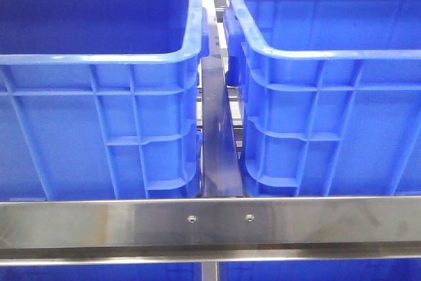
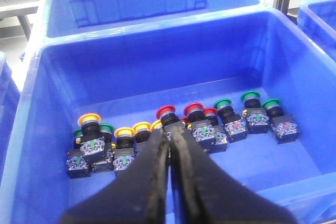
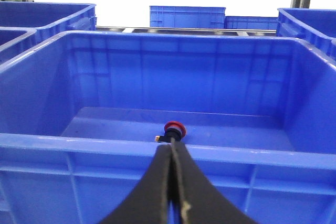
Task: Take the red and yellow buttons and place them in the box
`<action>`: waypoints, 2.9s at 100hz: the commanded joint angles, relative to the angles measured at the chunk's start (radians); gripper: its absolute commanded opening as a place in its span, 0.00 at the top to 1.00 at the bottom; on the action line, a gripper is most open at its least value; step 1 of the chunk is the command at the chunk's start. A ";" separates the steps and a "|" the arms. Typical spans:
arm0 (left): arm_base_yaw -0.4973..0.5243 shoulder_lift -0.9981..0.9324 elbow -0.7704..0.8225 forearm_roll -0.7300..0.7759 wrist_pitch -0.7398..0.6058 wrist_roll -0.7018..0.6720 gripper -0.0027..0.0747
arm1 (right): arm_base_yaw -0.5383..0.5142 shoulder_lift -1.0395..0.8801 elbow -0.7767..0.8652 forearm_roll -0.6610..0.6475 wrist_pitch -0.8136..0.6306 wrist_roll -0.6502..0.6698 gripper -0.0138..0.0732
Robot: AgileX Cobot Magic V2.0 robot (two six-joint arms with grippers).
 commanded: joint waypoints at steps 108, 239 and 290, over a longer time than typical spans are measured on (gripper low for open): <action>0.431 -0.260 0.309 -0.578 -0.537 0.679 0.99 | -0.002 -0.022 -0.001 -0.009 -0.086 0.001 0.92; 0.649 -0.471 0.740 -0.638 -0.764 0.675 0.99 | -0.002 -0.022 -0.001 -0.009 -0.086 0.001 0.92; 0.649 -0.471 0.740 -0.638 -0.764 0.675 0.99 | -0.002 -0.022 -0.001 -0.009 -0.086 0.001 0.92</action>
